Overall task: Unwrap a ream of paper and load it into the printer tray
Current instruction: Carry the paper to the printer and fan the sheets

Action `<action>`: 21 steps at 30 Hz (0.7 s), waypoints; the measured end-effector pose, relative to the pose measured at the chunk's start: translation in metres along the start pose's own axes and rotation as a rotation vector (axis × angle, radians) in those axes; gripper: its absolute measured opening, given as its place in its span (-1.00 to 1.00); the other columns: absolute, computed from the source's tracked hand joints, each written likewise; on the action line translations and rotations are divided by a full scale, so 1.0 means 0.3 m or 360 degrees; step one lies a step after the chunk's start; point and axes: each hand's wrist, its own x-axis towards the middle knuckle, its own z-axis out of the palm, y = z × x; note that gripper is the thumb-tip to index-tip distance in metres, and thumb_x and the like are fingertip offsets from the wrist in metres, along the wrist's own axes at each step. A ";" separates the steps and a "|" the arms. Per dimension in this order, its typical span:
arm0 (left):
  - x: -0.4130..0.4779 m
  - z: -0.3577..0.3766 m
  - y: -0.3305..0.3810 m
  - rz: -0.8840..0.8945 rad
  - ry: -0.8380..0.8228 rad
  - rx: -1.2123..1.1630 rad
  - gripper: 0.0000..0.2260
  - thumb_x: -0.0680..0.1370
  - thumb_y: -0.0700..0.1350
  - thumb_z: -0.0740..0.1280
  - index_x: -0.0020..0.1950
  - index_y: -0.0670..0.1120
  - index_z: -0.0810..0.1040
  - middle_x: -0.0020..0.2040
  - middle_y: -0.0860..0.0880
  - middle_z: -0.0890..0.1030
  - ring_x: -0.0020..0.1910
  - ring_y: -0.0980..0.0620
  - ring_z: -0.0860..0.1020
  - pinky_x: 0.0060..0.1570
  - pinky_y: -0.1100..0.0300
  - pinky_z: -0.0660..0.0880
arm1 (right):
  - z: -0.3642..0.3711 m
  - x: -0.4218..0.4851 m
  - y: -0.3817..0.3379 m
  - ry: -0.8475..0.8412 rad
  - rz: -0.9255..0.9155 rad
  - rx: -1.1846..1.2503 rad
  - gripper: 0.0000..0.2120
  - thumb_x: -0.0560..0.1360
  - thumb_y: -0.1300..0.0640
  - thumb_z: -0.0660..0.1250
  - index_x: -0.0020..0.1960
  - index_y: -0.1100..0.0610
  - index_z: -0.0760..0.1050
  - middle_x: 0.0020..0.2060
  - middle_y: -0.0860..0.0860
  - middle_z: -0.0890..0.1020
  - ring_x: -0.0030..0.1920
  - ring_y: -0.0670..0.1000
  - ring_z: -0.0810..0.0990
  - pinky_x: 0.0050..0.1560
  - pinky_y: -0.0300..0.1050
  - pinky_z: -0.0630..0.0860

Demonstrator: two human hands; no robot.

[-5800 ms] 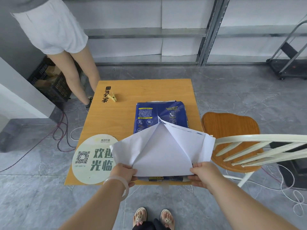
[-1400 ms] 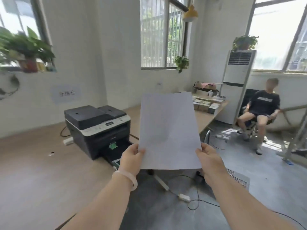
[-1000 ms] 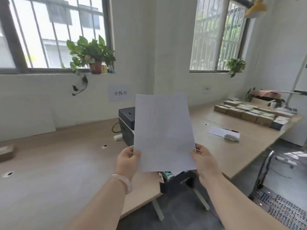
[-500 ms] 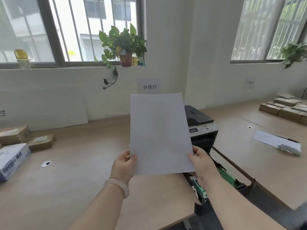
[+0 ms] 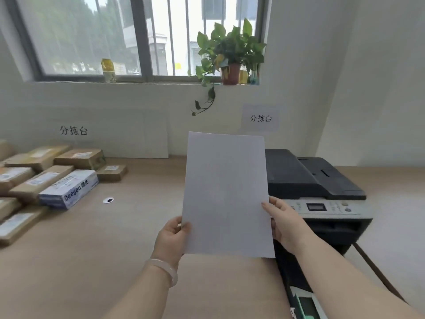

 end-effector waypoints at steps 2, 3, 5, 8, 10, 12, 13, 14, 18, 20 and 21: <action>-0.003 0.004 -0.040 -0.0034 0.0027 -0.0013 -0.80 0.57 -0.27 0.26 0.18 -0.19 0.55 -0.01 -0.22 0.65 -0.16 -0.08 0.62 -0.25 0.15 0.57 | -0.013 0.055 0.014 -0.0054 0.0001 0.0023 -0.74 0.58 0.12 0.25 0.26 0.04 0.49 0.12 0.12 0.67 0.08 0.17 0.65 0.13 0.18 0.54; -0.002 0.002 -0.059 -0.0054 0.0035 -0.0017 -0.80 0.57 -0.27 0.26 0.18 -0.20 0.55 -0.02 -0.21 0.66 -0.17 -0.08 0.63 -0.24 0.15 0.58 | -0.016 0.078 0.027 -0.0078 0.0019 0.0017 -0.74 0.58 0.13 0.25 0.26 0.04 0.49 0.13 0.13 0.67 0.11 0.19 0.64 0.18 0.23 0.51; 0.009 -0.006 -0.107 -0.0115 0.0047 -0.0007 -0.82 0.57 -0.28 0.26 0.14 -0.18 0.57 -0.05 -0.19 0.67 -0.18 -0.07 0.65 -0.22 0.13 0.60 | -0.021 0.112 0.067 -0.0094 0.0055 -0.0013 -0.75 0.57 0.17 0.25 0.24 0.07 0.51 0.12 0.15 0.66 0.12 0.21 0.63 0.22 0.29 0.48; 0.026 -0.022 -0.180 -0.0228 0.0019 0.0060 -0.77 0.50 -0.25 0.35 0.15 -0.18 0.57 0.05 -0.26 0.66 -0.03 -0.20 0.65 -0.01 -0.05 0.58 | -0.023 0.146 0.163 -0.0012 0.0065 -0.0084 -0.80 0.56 0.22 0.27 0.11 0.04 0.58 0.02 0.12 0.71 0.00 0.19 0.68 0.14 0.24 0.55; 0.042 -0.035 -0.230 -0.0349 -0.0025 0.0104 -0.69 0.43 -0.22 0.35 0.17 -0.21 0.54 0.10 -0.30 0.63 0.03 -0.25 0.62 0.07 -0.13 0.54 | -0.023 0.163 0.241 0.0062 0.0043 -0.0138 -0.80 0.54 0.22 0.30 0.11 0.03 0.58 -0.01 0.10 0.72 -0.03 0.16 0.70 0.09 0.17 0.59; 0.073 -0.054 -0.277 -0.0463 -0.0037 0.0116 -0.80 0.50 -0.33 0.28 0.10 -0.19 0.53 0.02 -0.22 0.63 -0.05 -0.18 0.62 -0.05 -0.03 0.57 | -0.028 0.172 0.315 0.0131 0.0062 -0.0145 -0.79 0.55 0.23 0.30 0.16 0.07 0.56 -0.02 0.08 0.72 -0.06 0.12 0.71 0.00 0.06 0.61; 0.094 -0.065 -0.293 -0.0528 -0.0036 0.0089 -0.80 0.53 -0.38 0.22 0.06 -0.17 0.51 -0.02 -0.19 0.63 -0.09 -0.15 0.61 -0.12 0.01 0.56 | -0.031 0.174 0.348 0.0152 0.0085 -0.0155 -0.78 0.55 0.22 0.29 0.18 0.08 0.54 -0.03 0.07 0.72 -0.06 0.11 0.70 -0.02 0.02 0.61; 0.115 -0.072 -0.299 -0.0584 -0.0050 0.0052 -0.80 0.53 -0.40 0.18 0.03 -0.16 0.49 -0.06 -0.16 0.62 -0.12 -0.13 0.60 -0.15 0.03 0.55 | -0.037 0.177 0.378 0.0157 0.0108 -0.0176 -0.77 0.56 0.21 0.29 0.20 0.09 0.54 -0.02 0.07 0.72 -0.04 0.11 0.70 -0.01 0.02 0.61; 0.219 -0.074 -0.305 -0.0634 -0.0154 0.0042 -0.84 0.53 -0.35 0.24 0.02 -0.14 0.51 -0.04 -0.14 0.64 -0.11 -0.11 0.62 -0.04 0.00 0.53 | -0.051 0.197 0.475 0.0163 0.0179 -0.0201 -0.78 0.56 0.20 0.28 0.18 0.10 0.57 -0.02 0.06 0.73 -0.02 0.11 0.70 0.07 0.09 0.60; 0.260 -0.046 -0.318 -0.0644 -0.0225 0.0173 -0.79 0.53 -0.30 0.31 0.14 -0.16 0.57 0.06 -0.16 0.67 0.01 -0.16 0.64 0.08 -0.08 0.55 | -0.040 0.206 0.502 0.0186 0.0193 -0.0185 -0.79 0.57 0.22 0.27 0.16 0.10 0.58 -0.01 0.07 0.73 -0.01 0.11 0.69 0.09 0.08 0.58; 0.279 -0.030 -0.328 -0.0629 -0.0211 0.0230 -0.77 0.52 -0.28 0.33 0.18 -0.21 0.58 0.09 -0.19 0.66 0.04 -0.18 0.63 0.11 -0.09 0.55 | -0.034 0.212 0.511 0.0195 0.0197 -0.0181 -0.79 0.57 0.22 0.27 0.16 0.10 0.58 0.00 0.06 0.72 0.01 0.10 0.69 0.09 0.06 0.57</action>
